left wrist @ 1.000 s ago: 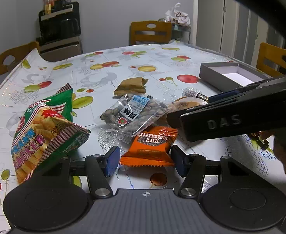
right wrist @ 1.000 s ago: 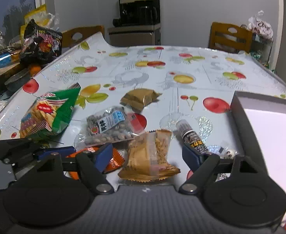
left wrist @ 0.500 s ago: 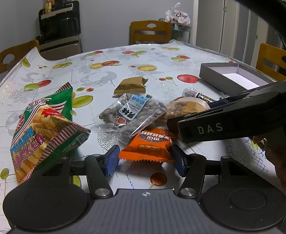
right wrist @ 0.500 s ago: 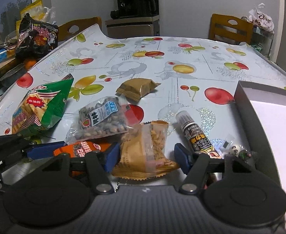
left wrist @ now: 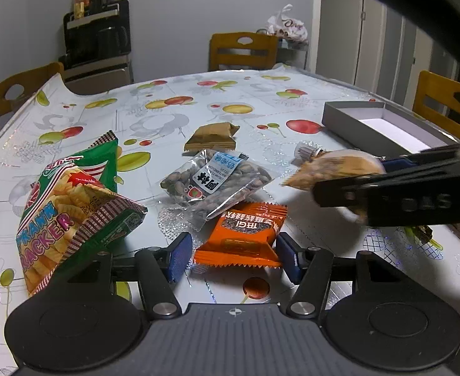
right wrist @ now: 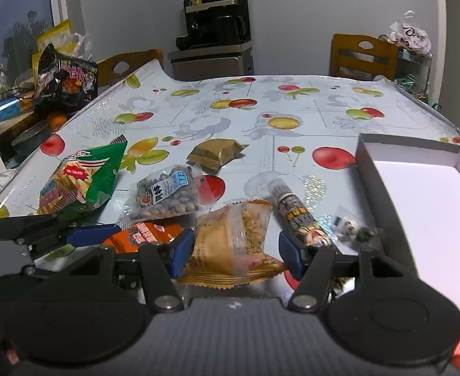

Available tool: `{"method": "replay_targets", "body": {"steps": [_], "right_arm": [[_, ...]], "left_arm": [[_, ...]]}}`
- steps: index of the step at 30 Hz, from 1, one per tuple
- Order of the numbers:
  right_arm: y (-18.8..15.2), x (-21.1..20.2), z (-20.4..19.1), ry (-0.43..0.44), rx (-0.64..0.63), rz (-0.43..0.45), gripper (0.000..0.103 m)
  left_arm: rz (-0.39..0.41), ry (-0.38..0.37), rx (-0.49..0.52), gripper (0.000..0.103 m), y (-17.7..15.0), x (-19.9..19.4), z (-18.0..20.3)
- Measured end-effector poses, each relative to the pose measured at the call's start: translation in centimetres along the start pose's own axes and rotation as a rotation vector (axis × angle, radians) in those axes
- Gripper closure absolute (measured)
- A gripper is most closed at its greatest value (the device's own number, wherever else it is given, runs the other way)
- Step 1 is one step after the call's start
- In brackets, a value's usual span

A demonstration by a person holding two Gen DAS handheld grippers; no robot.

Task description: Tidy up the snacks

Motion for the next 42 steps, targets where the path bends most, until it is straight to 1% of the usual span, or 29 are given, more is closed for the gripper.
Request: {"method": "replay_targets", "body": {"steps": [1, 2, 3, 8, 13, 18, 22, 29, 31, 32, 33, 35, 39, 42], "right_arm": [[-0.2, -0.4, 0.3, 0.002, 0.009, -0.001, 0.043], [-0.4, -0.7, 0.5, 0.006, 0.018, -0.003, 0.043], [-0.5, -1.0, 0.7, 0.010, 0.028, -0.002, 0.043], [-1.2, -2.5, 1.2, 0.009, 0.024, 0.016, 0.043], [-1.8, -3.0, 1.7, 0.012, 0.038, 0.013, 0.043], [-2.0, -3.3, 2.1, 0.025, 0.058, 0.005, 0.043], [-1.9, -3.8, 2.3, 0.029, 0.070, 0.019, 0.043], [-2.3, -4.4, 2.8, 0.035, 0.080, 0.016, 0.043], [-2.3, -4.5, 2.8, 0.039, 0.080, 0.016, 0.043], [-2.3, -4.6, 2.8, 0.042, 0.082, 0.018, 0.043], [-2.3, -4.7, 2.8, 0.044, 0.084, 0.019, 0.043], [-2.2, -4.8, 2.9, 0.048, 0.086, 0.021, 0.043], [-2.2, -5.1, 2.9, 0.053, 0.082, 0.026, 0.043], [-2.2, -5.4, 3.0, 0.052, 0.081, 0.030, 0.043]], "left_arm": [[-0.002, 0.007, -0.002, 0.038, 0.0, 0.0, -0.1], [-0.005, 0.010, -0.008, 0.031, 0.0, 0.0, -0.2], [-0.009, 0.011, -0.013, 0.026, 0.0, 0.1, -0.3], [-0.010, 0.011, -0.014, 0.026, -0.1, 0.1, -0.4], [-0.010, 0.009, -0.015, 0.026, -0.1, 0.1, -0.5], [-0.011, -0.012, 0.001, 0.027, 0.0, 0.2, -0.1], [-0.007, -0.021, -0.009, 0.028, 0.0, 0.2, -0.1], [-0.009, -0.004, 0.003, 0.026, 0.0, 0.2, 0.0], [-0.006, -0.006, 0.011, 0.030, 0.0, 0.2, 0.2], [-0.002, -0.011, 0.013, 0.036, 0.1, 0.2, 0.2], [0.002, -0.018, 0.014, 0.044, 0.1, 0.2, 0.3], [0.008, -0.022, 0.014, 0.048, 0.3, 0.2, 0.4], [0.007, -0.032, 0.009, 0.048, 0.5, 0.4, 0.5], [0.008, -0.064, -0.023, 0.048, 0.5, 0.2, 0.5]]}}
Point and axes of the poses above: each gripper's, at about its wrist camera, not at the fingertips, and x roughly the way its jaws point, z to its right, y to its top, the point moved 8 cm from there along x, roughly the way its jaws point, and after that the axes turned 7 degrees about -y, right-handed, at the moved point
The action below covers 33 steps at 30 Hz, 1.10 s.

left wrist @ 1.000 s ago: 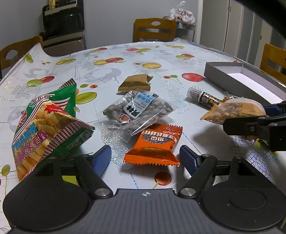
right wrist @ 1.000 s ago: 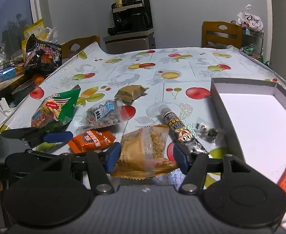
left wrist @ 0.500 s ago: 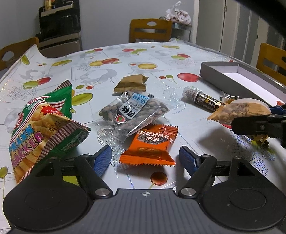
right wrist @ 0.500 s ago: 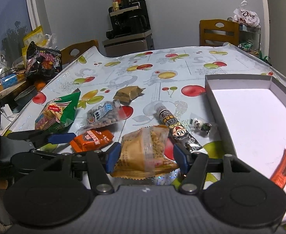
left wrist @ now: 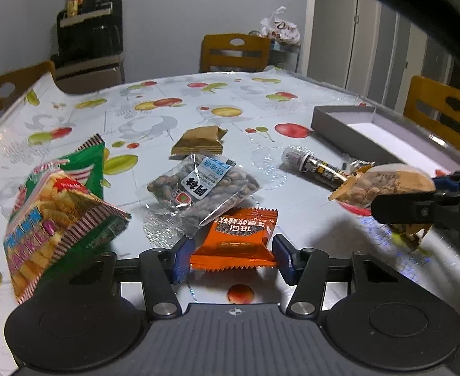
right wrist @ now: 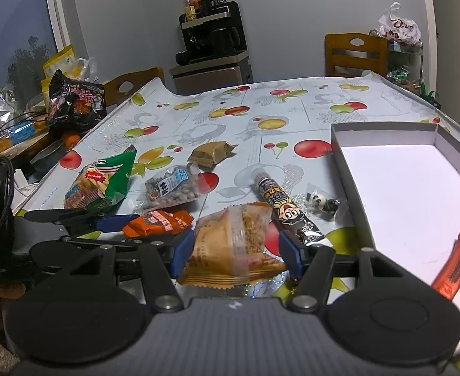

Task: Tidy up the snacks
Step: 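Grasp the small orange square packet with the left tool while the right holds the tan bag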

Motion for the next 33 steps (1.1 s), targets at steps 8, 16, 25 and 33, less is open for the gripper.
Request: {"method": "replay_targets", "body": {"steps": [8, 16, 25, 33], "right_arm": [[0.0, -0.2, -0.2, 0.003, -0.007, 0.000, 0.043], [-0.7, 0.1, -0.9, 0.020, -0.043, -0.022, 0.043], [-1.0, 0.0, -0.9, 0.022, -0.047, -0.024, 0.043], [-1.3, -0.1, -0.6, 0.020, -0.043, -0.028, 0.043]], "left_arm": [[-0.011, -0.059, -0.010, 0.049, -0.8, -1.8, 0.9], [-0.093, -0.084, 0.093, 0.049, -2.2, -2.9, 2.5], [-0.088, -0.075, 0.101, 0.029, -2.2, -3.0, 2.6], [-0.109, -0.080, 0.117, 0.047, -2.1, -2.1, 3.0]]}}
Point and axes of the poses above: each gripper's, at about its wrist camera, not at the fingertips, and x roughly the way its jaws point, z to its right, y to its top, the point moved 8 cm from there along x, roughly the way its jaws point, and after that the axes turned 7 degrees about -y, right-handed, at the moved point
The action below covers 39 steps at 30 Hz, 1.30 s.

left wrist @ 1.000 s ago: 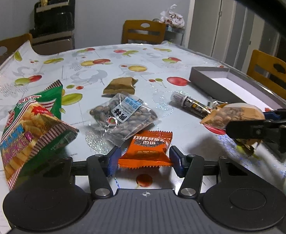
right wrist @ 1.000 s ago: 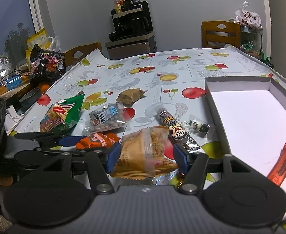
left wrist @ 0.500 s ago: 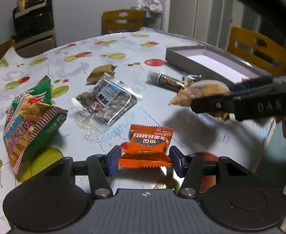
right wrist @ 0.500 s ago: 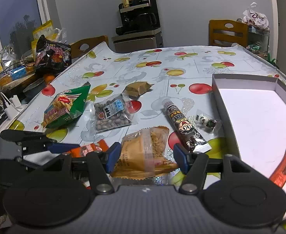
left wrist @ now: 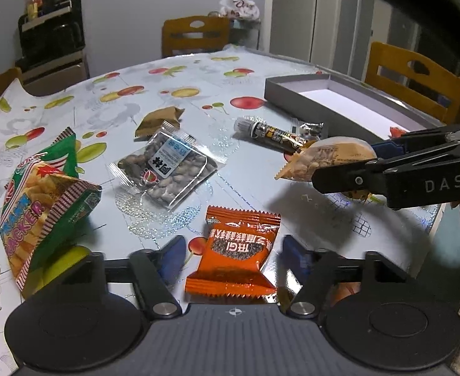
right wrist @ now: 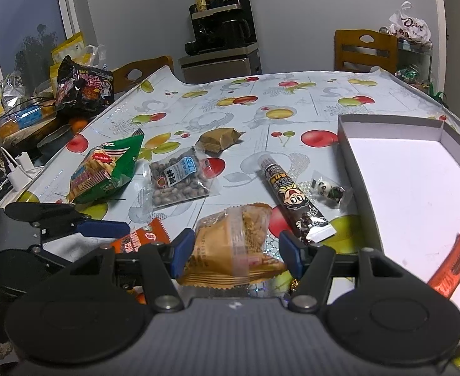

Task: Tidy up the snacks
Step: 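Grasp the small orange square packet with the left tool while the right holds the tan bag, then lift both held snacks off the table toward the white box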

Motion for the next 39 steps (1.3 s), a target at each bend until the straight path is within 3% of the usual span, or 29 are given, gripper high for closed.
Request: {"method": "replay_targets", "body": {"steps": [2, 5, 18, 35, 39], "right_arm": [[0.0, 0.0, 0.0, 0.003, -0.002, 0.000, 0.043], [-0.1, 0.0, -0.1, 0.007, -0.007, -0.005, 0.043], [-1.7, 1.2, -1.1, 0.024, -0.072, -0.079, 0.043], [-1.4, 2.5, -2.1, -0.007, -0.170, -0.091, 0.040], [-1.6, 2.5, -2.5, -0.012, -0.209, -0.078, 0.053]], "left_arm": [[0.005, 0.004, -0.002, 0.057, 0.1, 0.0, 0.0], [0.006, 0.007, 0.001, 0.060, 0.1, -0.1, 0.0], [0.035, 0.041, 0.000, 0.063, 0.6, -1.2, -0.7], [0.033, 0.043, 0.000, 0.063, 0.7, -1.2, -0.8], [0.036, 0.044, 0.002, 0.063, 0.8, -1.2, -0.8]]}}
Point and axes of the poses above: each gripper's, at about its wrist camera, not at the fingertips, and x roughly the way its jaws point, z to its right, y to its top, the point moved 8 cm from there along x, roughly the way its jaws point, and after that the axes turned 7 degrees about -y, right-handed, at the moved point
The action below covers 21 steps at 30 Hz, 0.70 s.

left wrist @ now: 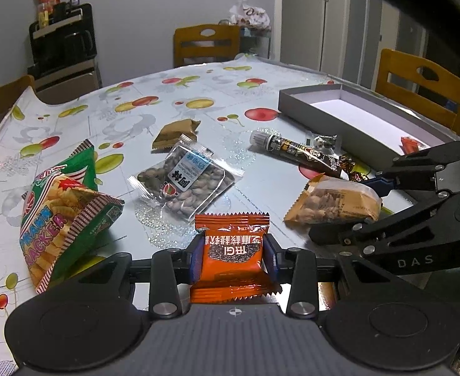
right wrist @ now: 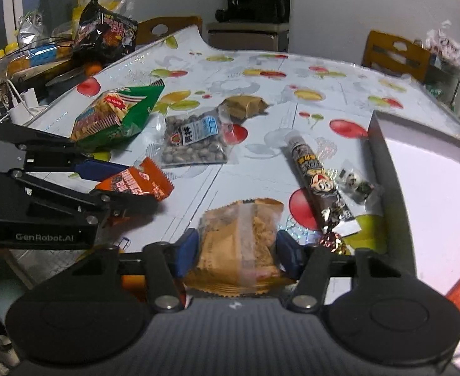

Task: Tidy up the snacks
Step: 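Lift both held snacks off the table toward the white box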

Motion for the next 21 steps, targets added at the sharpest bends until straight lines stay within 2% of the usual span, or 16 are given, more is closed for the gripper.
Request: {"method": "replay_targets", "body": {"steps": [9, 21], "right_arm": [[1.0, -1.8, 1.0, 0.042, 0.076, 0.056, 0.061], [2.9, -5.2, 2.5, 0.060, 0.139, 0.166, 0.062]], "left_arm": [[0.039, 0.008, 0.039, 0.063, 1.3, -0.6, 1.1], [0.101, 0.023, 0.085, 0.063, 4.4, -1.2, 1.8]]}}
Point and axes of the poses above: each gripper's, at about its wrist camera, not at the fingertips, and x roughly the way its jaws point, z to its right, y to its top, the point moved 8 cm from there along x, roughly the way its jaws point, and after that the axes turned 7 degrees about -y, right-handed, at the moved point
